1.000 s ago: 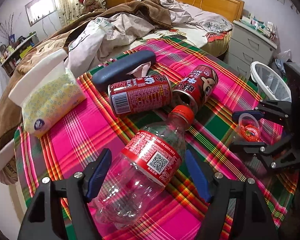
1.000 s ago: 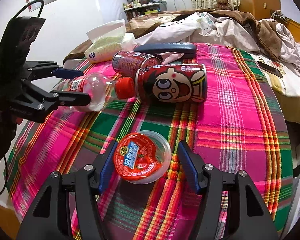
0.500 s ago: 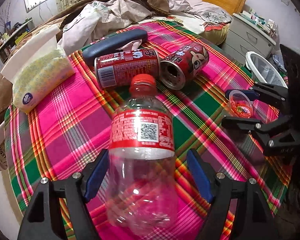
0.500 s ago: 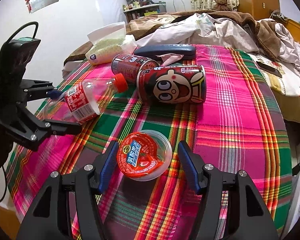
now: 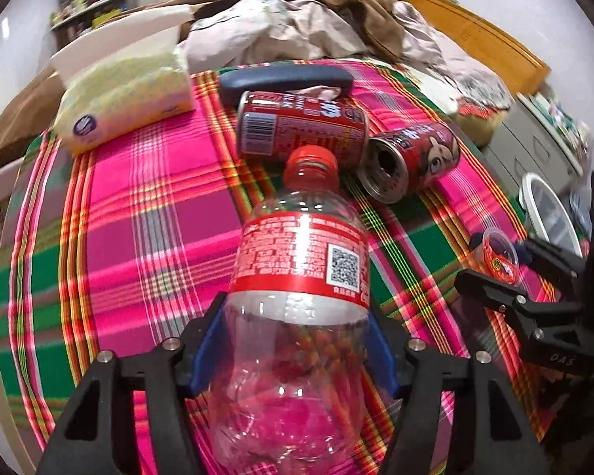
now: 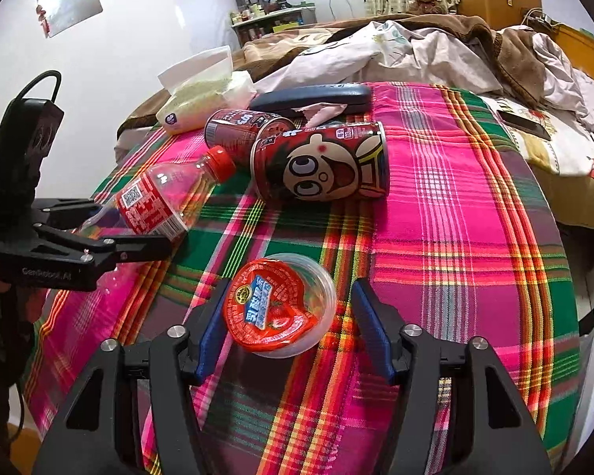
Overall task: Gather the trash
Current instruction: 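Grasp the red-labelled plastic bottle with the left gripper while the right grasps the jelly cup, then carry the bottle and jelly cup over the wastebasket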
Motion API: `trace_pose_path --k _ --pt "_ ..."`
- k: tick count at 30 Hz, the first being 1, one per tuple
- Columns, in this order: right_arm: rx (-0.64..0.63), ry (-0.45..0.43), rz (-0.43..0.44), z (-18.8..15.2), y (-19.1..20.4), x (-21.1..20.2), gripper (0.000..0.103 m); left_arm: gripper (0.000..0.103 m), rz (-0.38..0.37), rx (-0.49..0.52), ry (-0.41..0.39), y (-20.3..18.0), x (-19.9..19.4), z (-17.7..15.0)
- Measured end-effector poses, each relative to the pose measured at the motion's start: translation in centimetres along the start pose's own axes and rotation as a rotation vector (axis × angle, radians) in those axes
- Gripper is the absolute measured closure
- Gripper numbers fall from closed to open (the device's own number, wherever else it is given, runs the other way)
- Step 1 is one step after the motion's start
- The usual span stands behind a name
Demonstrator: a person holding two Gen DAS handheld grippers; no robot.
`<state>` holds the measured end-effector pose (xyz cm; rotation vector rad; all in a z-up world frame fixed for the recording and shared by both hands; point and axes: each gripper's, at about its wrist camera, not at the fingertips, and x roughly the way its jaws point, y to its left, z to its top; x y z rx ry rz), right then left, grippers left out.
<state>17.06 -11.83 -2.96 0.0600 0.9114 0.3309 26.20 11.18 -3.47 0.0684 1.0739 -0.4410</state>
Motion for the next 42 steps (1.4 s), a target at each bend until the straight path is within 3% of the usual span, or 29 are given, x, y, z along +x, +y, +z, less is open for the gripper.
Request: trace_pose_path --k 3,4,16,26,42 --pt "0.006 -0.001 -0.007 -0.1 -0.2 -0.1 0.062 0.039 0.014 -0.021 -0.016 -0.3 -0.2 -0.3" --pt "0.011 -0.003 -0.002 -0.1 -0.3 -0.2 0.070 0.039 0.027 -0.022 -0.018 -0.4 -0.2 -0.5" --pt "0.026 -0.040 0.006 -0.4 -0.8 -1.4 0.071 0.039 0.038 -0.052 -0.062 -2.3 -1.9 -1.7" --pt "0.041 -0.102 -0.005 -0.6 -1.8 -4.5 0.071 0.039 0.017 -0.012 -0.110 -5.8 -4.0 -1.5" --pt "0.094 -0.195 -0.123 -1.5 -6.4 -10.4 0.070 0.039 -0.051 0.058 -0.173 -13.9 -4.9 0.3"
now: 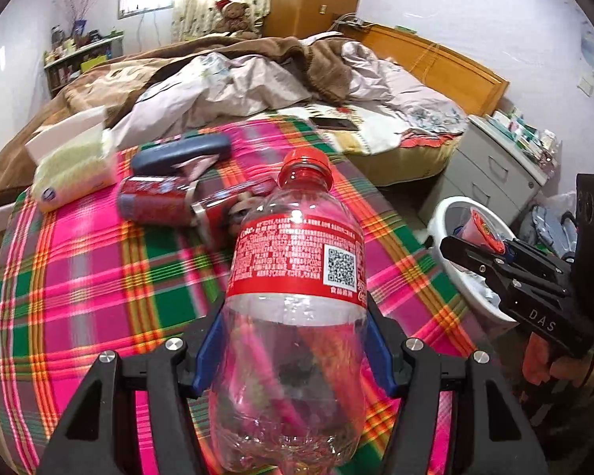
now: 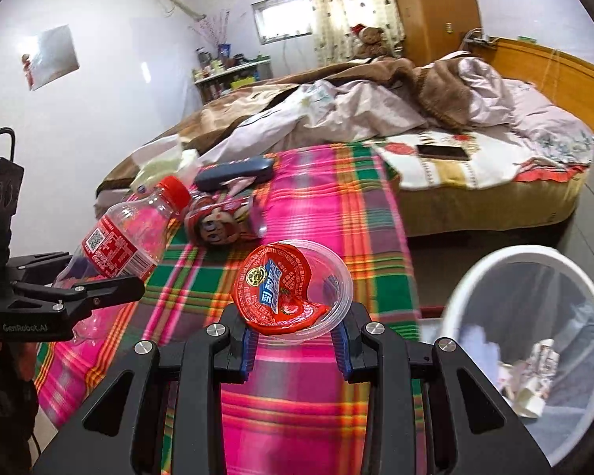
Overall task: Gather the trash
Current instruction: 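Carry the bottle and jelly cup over the wastebasket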
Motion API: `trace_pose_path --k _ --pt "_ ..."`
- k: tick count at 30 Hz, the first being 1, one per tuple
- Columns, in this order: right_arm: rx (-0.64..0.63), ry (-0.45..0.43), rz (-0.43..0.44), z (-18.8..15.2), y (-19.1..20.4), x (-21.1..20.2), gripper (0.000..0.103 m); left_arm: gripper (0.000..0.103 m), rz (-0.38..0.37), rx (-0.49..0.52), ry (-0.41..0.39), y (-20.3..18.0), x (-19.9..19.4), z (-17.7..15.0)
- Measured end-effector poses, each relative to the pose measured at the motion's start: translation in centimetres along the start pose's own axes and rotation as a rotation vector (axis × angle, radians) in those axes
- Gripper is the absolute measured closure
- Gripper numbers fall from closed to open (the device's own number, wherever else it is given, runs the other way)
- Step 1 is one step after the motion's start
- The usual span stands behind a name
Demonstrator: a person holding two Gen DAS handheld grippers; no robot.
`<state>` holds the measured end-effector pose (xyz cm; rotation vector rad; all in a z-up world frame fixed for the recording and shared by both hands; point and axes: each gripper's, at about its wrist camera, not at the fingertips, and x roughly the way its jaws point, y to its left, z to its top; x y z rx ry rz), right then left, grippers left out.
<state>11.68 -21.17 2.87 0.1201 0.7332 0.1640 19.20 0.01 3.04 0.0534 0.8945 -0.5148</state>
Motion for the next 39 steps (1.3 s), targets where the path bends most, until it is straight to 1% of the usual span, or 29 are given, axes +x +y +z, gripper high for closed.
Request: trace_pose_path --k 6,12,15,21,24,26,28,31,34,39 --pt "0.033 -0.024 -0.044 -0.2 -2.7 -1.6 0.070 0.039 -0.046 0.043 -0.008 -3.8 0.9 1.2" --pt "0.067 -0.047 -0.097 -0.4 -5.5 -2.9 0.070 0.039 -0.046 0.100 -0.025 -8.2 2.1 2.3" --pt "0.090 -0.053 -0.123 -0.5 -7.1 -3.4 0.070 0.039 -0.091 0.110 -0.024 -10.0 2.7 2.5" --pt "0.114 -0.059 -0.178 -1.0 -9.8 -4.7 0.070 0.039 -0.135 0.145 -0.018 -14.4 4.4 3.1" --pt "0.129 -0.057 -0.205 -1.2 -11.2 -5.2 0.070 0.039 -0.173 0.155 -0.004 -16.3 5.4 3.4" --pt "0.141 -0.056 -0.219 -1.5 -12.1 -5.6 0.070 0.039 -0.179 0.162 0.000 -17.5 5.7 3.5" --pt "0.152 -0.052 -0.233 -1.6 -13.0 -5.6 0.070 0.039 -0.185 0.176 0.005 -18.7 6.3 3.6" --pt "0.164 -0.026 -0.252 -2.2 -14.3 -5.4 0.070 0.039 -0.211 0.176 0.034 -20.2 7.6 3.7" --pt "0.182 0.001 -0.256 -2.8 -15.7 -5.1 0.070 0.039 -0.227 0.185 0.049 -21.5 8.7 3.7" --pt "0.199 0.044 -0.280 -3.8 -17.2 -4.4 0.070 0.039 -0.239 0.180 0.077 -23.0 10.3 3.5"
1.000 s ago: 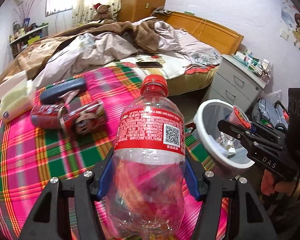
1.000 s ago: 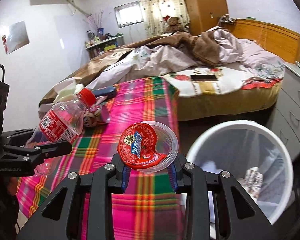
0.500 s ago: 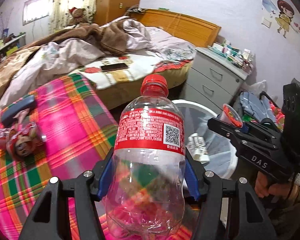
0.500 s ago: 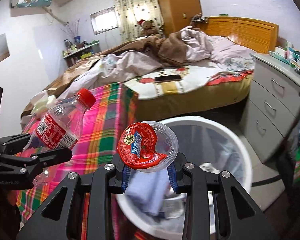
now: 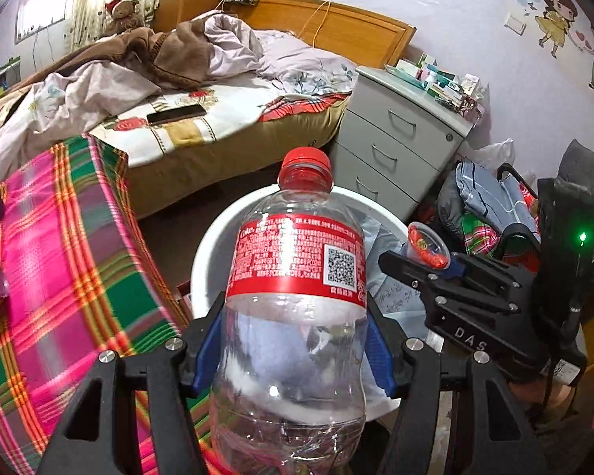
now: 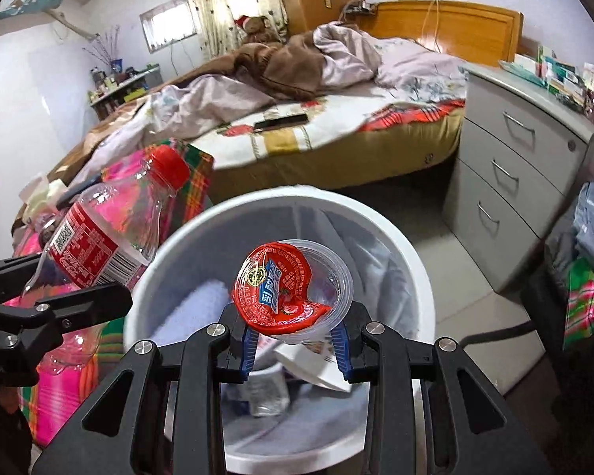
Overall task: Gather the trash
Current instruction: 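Carry the bottle and jelly cup over the wastebasket, then open both grippers to drop the bottle and jelly cup in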
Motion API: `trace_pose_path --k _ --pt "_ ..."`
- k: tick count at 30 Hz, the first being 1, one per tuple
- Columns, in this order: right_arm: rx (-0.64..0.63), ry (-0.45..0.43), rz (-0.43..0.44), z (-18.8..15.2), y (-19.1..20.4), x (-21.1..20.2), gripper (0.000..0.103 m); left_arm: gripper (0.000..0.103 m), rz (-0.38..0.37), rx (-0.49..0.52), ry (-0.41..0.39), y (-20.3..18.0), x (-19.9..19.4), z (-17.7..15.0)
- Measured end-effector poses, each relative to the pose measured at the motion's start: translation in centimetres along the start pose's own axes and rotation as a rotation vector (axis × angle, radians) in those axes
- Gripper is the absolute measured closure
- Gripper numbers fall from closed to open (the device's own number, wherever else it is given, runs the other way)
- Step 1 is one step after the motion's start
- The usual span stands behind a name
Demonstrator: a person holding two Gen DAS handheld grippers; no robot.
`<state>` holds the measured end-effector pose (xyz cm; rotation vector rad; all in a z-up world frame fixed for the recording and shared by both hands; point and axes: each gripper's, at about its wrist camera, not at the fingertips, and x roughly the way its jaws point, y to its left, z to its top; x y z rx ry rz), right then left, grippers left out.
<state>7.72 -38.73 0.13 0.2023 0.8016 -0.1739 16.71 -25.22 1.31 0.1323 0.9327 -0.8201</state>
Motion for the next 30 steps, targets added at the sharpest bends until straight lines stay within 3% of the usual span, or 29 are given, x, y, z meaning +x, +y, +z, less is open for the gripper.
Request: trace_pose_path --k 6,8,9,10,21,30 --pt "-0.005 0.037 -0.018 -0.4 -0.8 0.8 0.069 0.038 -0.018 -0.026 0.011 -0.1 1.5 0.2" --pt "0.001 0.040 -0.020 -0.3 -0.9 1.0 0.055 0.037 -0.026 -0.030 0.017 0.0 1.8 0.2" --pt "0.005 0.042 -0.019 -0.3 -1.1 1.0 0.040 0.037 -0.029 -0.033 0.021 0.0 1.9 0.1" --pt "0.010 0.043 -0.018 -0.3 -1.2 1.1 0.037 0.032 -0.031 -0.037 0.018 0.0 1.9 0.1" --pt "0.026 0.014 -0.027 -0.4 -1.2 0.2 0.037 0.029 -0.031 -0.064 -0.026 1.2 0.1 -0.1" --pt "0.005 -0.033 -0.008 0.3 0.4 -1.1 0.037 0.029 0.015 -0.109 -0.087 3.6 -2.6 -0.6"
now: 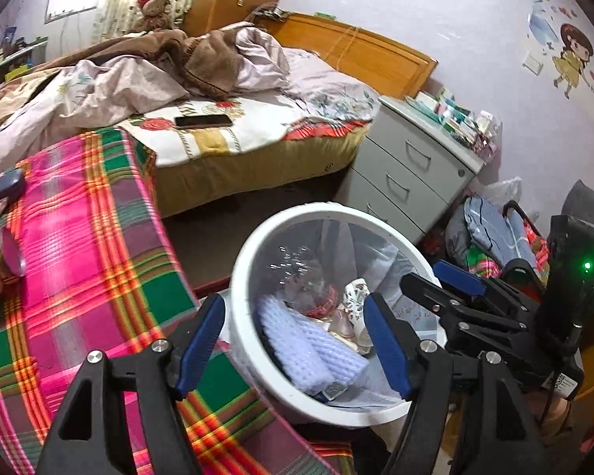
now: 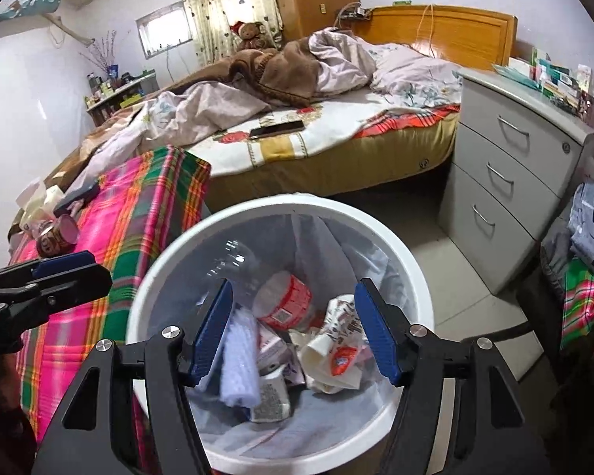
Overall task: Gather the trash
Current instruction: 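Open both grippers to drop the bottle and jelly cup in, then move both grippers back over the plaid cloth toward the red cans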
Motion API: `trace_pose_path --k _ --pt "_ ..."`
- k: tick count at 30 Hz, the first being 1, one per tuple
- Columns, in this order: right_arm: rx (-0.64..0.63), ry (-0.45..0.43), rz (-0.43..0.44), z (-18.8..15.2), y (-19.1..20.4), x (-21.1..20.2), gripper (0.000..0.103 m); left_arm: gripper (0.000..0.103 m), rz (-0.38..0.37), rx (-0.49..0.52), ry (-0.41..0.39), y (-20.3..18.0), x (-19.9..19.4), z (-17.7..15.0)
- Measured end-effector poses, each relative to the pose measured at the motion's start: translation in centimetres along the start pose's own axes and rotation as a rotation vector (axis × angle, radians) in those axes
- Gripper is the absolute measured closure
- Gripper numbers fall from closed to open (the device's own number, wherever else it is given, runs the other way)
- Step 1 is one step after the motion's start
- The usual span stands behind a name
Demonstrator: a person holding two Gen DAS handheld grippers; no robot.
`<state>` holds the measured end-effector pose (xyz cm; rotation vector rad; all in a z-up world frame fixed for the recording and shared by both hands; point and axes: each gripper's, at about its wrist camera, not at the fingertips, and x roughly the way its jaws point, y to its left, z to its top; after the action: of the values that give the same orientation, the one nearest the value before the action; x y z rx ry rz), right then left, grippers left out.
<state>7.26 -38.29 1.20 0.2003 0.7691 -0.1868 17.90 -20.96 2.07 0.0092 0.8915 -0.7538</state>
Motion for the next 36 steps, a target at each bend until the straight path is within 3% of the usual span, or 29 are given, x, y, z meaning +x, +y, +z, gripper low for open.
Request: trace_pose_path --k 16,36 --pt "-0.060 -0.048 0.051 1.2 4.7 -0.4 0.037 0.029 0.121 -0.067 -0.075 5.8 -5.2 -0.9" --pt "-0.209 -0.019 0.205 2.2 13.8 2.1 0.037 0.029 0.304 -0.268 -0.162 19.3 -12.7 -2.0"
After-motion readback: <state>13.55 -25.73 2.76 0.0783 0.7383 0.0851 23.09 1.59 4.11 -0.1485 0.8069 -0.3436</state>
